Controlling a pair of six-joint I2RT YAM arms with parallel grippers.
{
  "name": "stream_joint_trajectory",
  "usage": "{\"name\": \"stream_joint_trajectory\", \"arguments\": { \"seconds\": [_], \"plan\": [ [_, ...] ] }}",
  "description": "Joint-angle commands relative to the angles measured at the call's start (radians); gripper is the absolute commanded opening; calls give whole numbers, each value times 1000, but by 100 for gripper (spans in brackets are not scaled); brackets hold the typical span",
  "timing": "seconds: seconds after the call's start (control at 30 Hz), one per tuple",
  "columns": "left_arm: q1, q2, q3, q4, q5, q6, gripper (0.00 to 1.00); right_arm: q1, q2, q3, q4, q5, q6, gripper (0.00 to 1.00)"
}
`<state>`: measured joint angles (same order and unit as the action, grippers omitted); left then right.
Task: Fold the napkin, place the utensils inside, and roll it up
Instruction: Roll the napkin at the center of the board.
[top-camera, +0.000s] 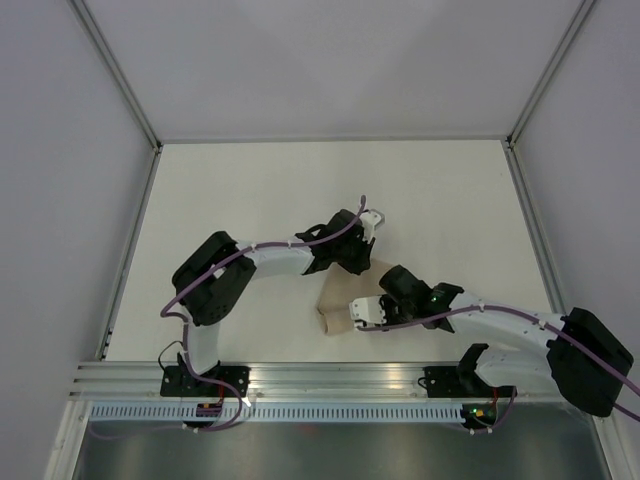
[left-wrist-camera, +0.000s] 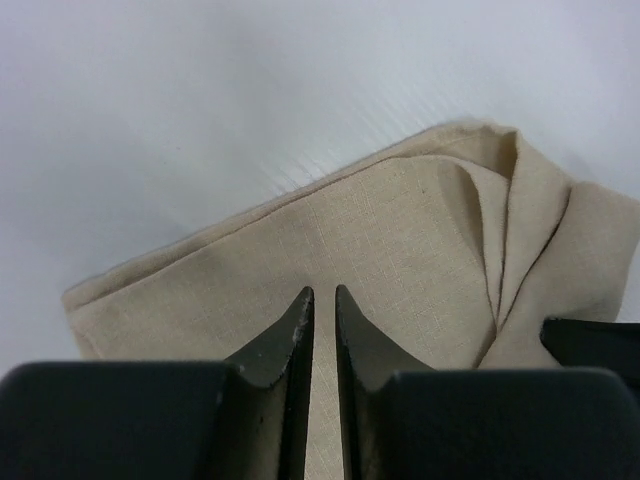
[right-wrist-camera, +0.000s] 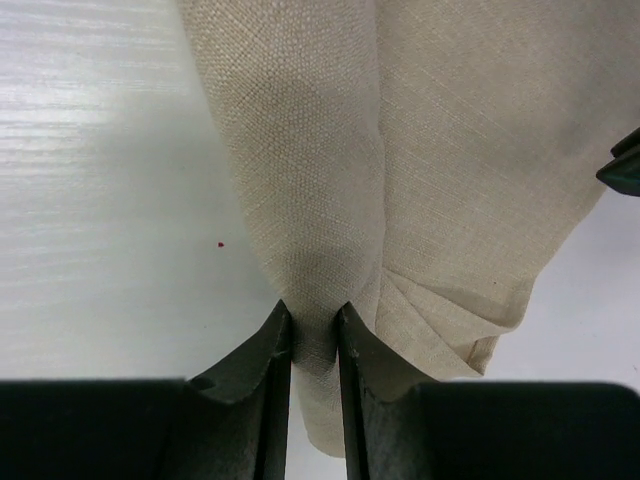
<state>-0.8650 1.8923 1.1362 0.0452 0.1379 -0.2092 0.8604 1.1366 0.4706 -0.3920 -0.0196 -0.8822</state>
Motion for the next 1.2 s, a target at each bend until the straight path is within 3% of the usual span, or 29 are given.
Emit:
{"name": "stream_joint_trajectory", "arguments": {
  "seconds": [0.0, 0.13, 0.4, 0.7, 0.97, 1.17],
  "plan": [
    [21, 57, 92, -84, 66, -12, 18, 0, 92, 75, -243, -3, 29, 7],
    [76, 39, 125, -62, 77, -58, 20, 2, 205, 190, -381, -94, 11, 7],
    [230, -142, 105, -54, 22, -136, 27, -1, 460, 305, -470, -160, -27, 7],
    [258, -306, 178, -111, -56, -90, 31, -127, 759, 529, -611, -307, -127, 7],
    [258, -642, -82, 60, -153, -108, 34, -216, 977, 698, -755, -405, -227, 6],
    [199, -874, -260, 96, 5, -15, 35, -247, 1124, 801, -820, -411, -267, 6]
  ]
}}
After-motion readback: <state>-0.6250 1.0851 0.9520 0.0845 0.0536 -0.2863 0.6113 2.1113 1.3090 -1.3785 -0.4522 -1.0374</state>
